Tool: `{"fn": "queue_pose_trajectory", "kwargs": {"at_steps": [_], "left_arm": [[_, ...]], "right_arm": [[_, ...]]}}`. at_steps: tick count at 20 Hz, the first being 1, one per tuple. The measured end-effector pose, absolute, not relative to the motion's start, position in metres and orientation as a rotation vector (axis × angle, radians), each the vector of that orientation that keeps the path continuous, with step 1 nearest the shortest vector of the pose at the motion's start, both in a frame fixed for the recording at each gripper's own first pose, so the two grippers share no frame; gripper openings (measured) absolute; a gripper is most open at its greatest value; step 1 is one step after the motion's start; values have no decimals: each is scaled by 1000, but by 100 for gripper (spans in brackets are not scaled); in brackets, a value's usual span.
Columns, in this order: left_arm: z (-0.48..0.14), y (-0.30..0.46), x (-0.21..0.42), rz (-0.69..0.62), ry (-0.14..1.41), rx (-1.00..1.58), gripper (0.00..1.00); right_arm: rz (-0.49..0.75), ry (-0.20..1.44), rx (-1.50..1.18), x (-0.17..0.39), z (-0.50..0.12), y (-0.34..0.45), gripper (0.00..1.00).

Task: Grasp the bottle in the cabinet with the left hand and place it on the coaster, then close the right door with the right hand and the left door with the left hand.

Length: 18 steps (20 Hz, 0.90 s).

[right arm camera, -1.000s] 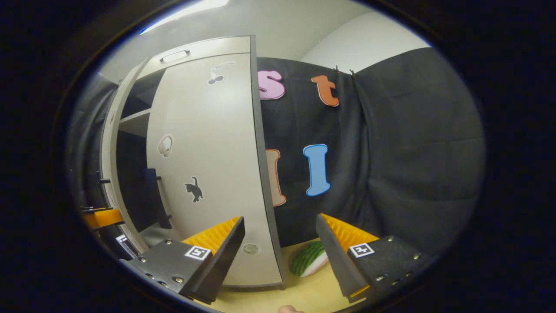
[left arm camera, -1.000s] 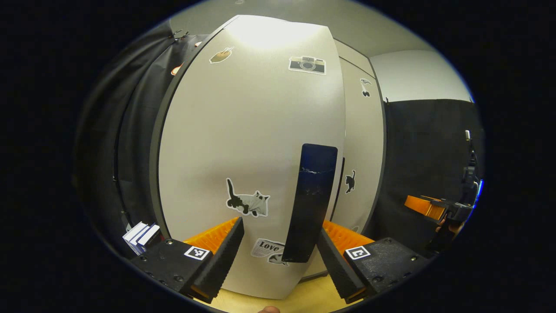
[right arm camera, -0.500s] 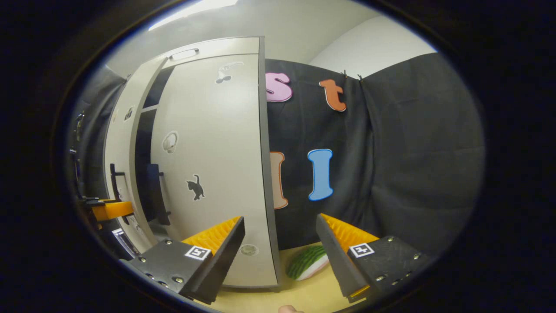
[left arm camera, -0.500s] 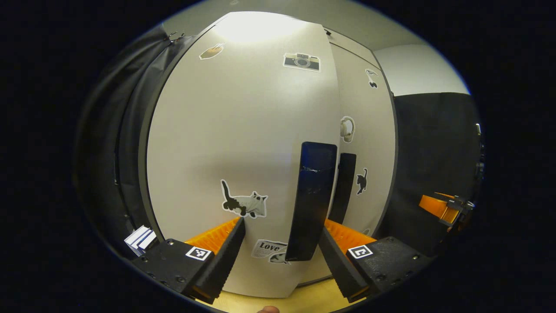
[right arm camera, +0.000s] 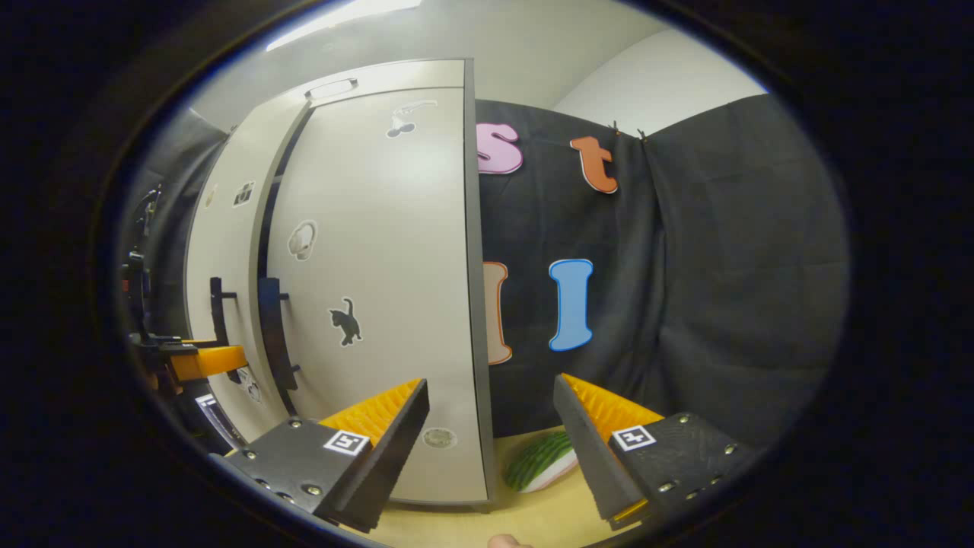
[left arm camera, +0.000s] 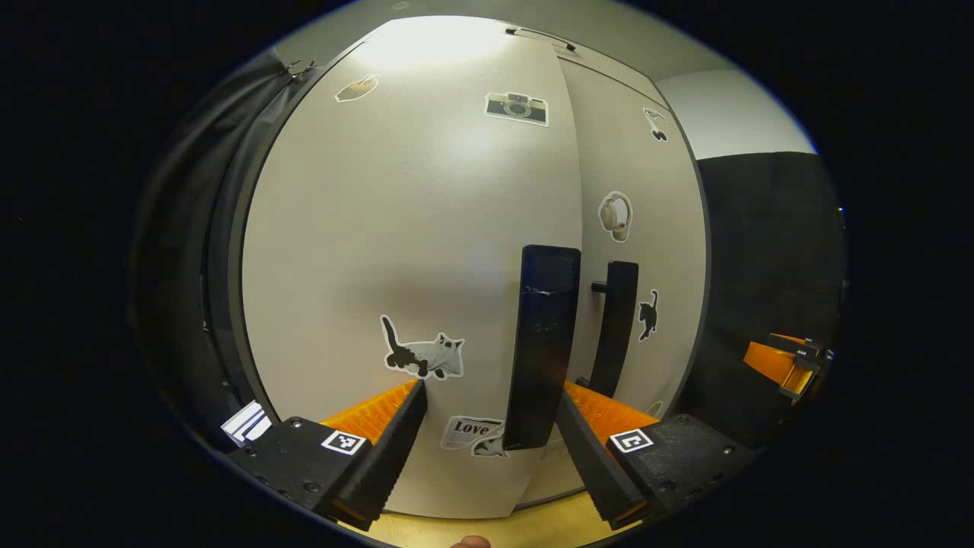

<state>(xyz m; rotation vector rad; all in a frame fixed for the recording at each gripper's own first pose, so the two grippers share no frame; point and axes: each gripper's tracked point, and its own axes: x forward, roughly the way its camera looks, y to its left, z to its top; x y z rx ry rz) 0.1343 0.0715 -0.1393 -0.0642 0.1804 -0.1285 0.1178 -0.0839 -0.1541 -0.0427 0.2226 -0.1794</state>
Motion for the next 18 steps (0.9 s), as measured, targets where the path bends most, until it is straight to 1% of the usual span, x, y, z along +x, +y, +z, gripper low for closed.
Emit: {"fn": "queue_pose_trajectory", "kwargs": {"at_steps": [1, 3, 4, 16, 18], "left_arm": [[-140, 71, 135, -127, 180, -64, 100], [-140, 71, 135, -126, 180, -65, 100], [-140, 71, 135, -126, 180, -66, 100], [-139, 68, 134, -119, 185, -62, 100], [-139, 68, 130, -104, 205, -70, 99]], "right_arm": [[-175, 222, -42, 118, -154, -84, 97], [-169, 220, -42, 120, -155, -83, 97], [-165, 220, -41, 120, -155, -82, 100], [-143, 225, -49, 122, -156, -79, 100], [-135, 230, -46, 119, -153, -76, 100]]}}
